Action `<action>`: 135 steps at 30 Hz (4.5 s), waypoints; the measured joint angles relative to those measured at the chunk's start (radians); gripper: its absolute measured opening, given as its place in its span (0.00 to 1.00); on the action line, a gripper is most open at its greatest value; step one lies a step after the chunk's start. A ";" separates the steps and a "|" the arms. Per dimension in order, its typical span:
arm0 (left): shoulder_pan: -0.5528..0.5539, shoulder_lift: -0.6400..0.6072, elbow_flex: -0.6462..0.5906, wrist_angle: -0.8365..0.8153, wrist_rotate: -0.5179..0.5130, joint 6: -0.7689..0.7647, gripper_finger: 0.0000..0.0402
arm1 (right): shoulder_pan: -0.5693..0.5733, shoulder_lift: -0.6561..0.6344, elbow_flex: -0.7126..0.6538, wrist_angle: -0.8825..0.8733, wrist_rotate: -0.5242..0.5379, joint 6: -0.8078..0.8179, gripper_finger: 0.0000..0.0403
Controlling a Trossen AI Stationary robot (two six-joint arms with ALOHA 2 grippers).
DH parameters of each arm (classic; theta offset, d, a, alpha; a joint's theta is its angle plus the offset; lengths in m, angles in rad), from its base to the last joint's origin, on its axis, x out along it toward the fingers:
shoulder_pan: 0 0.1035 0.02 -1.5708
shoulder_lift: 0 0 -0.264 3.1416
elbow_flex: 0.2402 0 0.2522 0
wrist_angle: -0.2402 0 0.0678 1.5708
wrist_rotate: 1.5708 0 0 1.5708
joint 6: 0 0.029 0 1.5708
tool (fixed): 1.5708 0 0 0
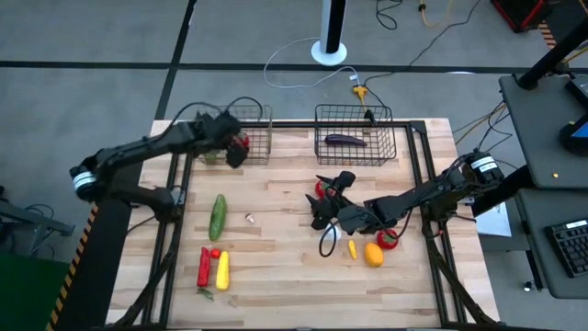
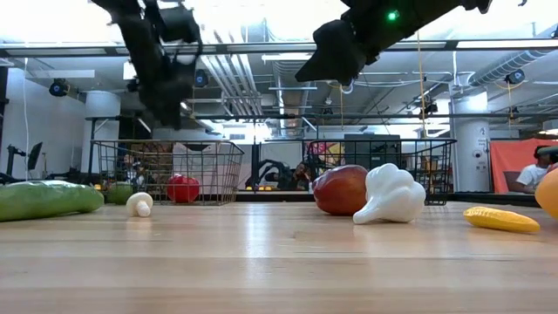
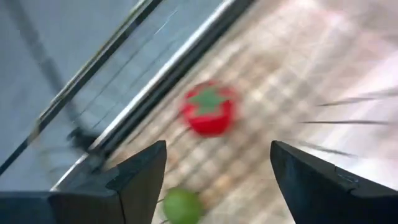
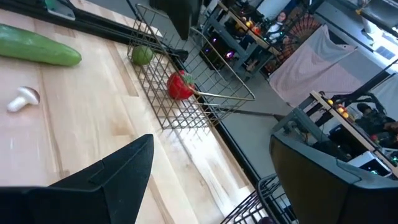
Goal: Sort produce into baskets
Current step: Put the mushroom into the right wire basket
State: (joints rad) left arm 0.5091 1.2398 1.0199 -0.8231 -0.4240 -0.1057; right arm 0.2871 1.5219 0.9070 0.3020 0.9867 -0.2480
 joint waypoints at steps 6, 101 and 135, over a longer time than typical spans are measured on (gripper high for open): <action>-0.270 -0.116 0.000 0.003 0.164 -0.001 0.67 | 0.000 0.000 0.000 -0.015 0.000 0.016 0.77; -0.755 0.234 -0.192 0.815 0.016 0.009 0.18 | 0.001 0.116 0.000 0.134 -0.516 0.030 0.74; -0.768 0.234 -0.182 0.893 0.048 0.007 0.18 | 0.000 0.116 0.003 0.142 -0.489 -0.005 0.11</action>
State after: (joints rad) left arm -0.2591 1.4738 0.8375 0.0700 -0.3759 -0.0986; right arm 0.2874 1.6379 0.9096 0.4442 0.4973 -0.2535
